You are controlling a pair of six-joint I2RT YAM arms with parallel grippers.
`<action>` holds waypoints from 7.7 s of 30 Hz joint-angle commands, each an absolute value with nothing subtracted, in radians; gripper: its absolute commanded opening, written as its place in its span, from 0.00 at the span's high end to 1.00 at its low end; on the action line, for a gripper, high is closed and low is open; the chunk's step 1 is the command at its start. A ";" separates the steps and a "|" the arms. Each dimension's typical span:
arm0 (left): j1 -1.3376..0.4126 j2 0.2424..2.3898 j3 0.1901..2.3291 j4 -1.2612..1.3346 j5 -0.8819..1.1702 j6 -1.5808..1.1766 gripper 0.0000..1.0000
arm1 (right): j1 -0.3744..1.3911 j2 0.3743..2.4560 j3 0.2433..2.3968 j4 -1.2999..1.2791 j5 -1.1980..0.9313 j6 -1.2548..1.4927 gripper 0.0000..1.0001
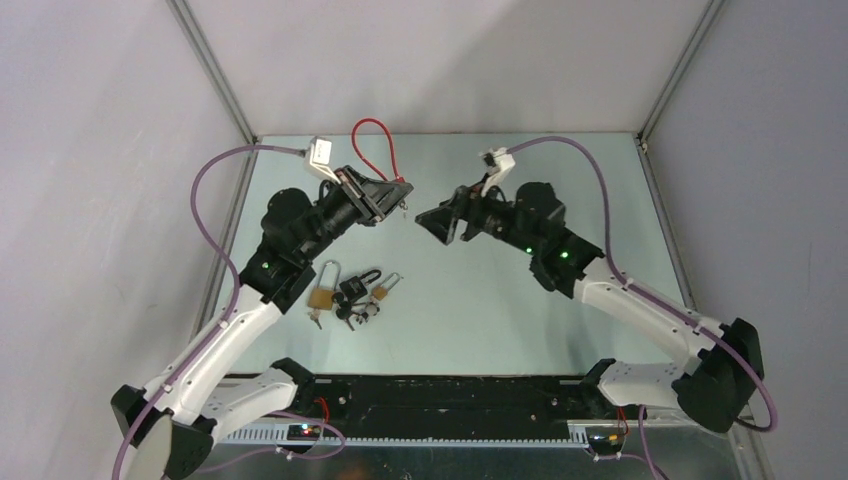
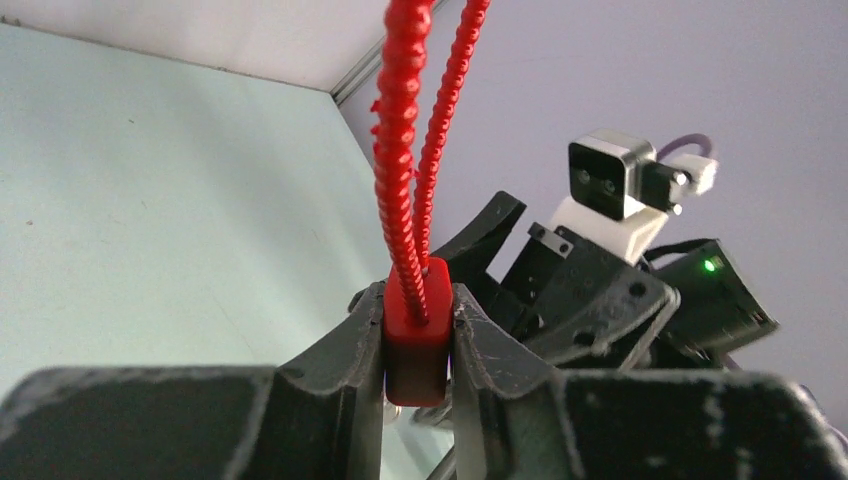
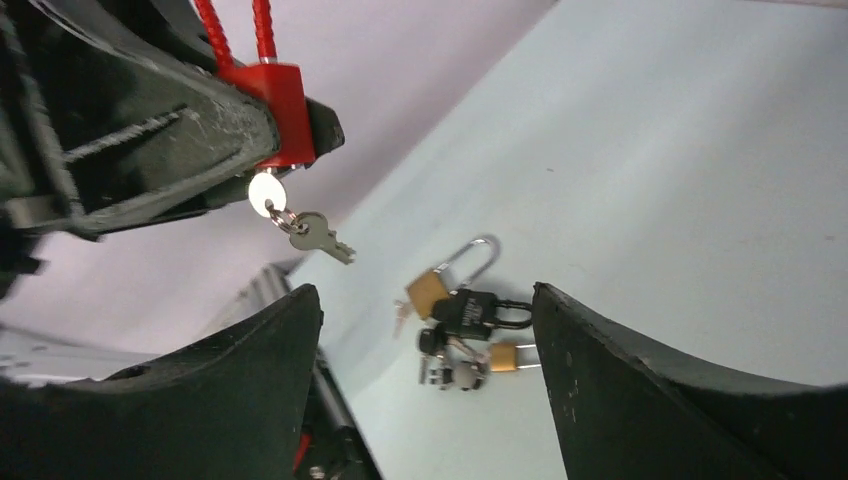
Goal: Lock with the key
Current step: Lock the lock, then place the lock at the center of the board.
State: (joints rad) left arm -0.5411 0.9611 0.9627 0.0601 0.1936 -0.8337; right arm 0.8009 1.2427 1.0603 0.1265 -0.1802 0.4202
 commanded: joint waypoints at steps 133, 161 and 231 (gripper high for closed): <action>-0.434 0.637 0.812 0.480 0.011 -0.688 1.00 | 0.786 1.462 0.871 0.458 -0.808 0.579 1.00; -0.334 0.765 0.884 0.417 0.113 -0.576 1.00 | 0.708 1.696 0.760 1.091 -1.013 0.997 1.00; -0.670 2.151 1.385 0.297 0.332 -0.762 0.49 | 0.255 1.650 0.893 0.152 -0.098 0.574 1.00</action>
State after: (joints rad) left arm -0.6651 2.1643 1.3762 0.2661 0.3748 -0.7437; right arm 0.2592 1.6222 0.8635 0.0910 -0.1204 0.5518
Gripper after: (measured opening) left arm 0.435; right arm 0.055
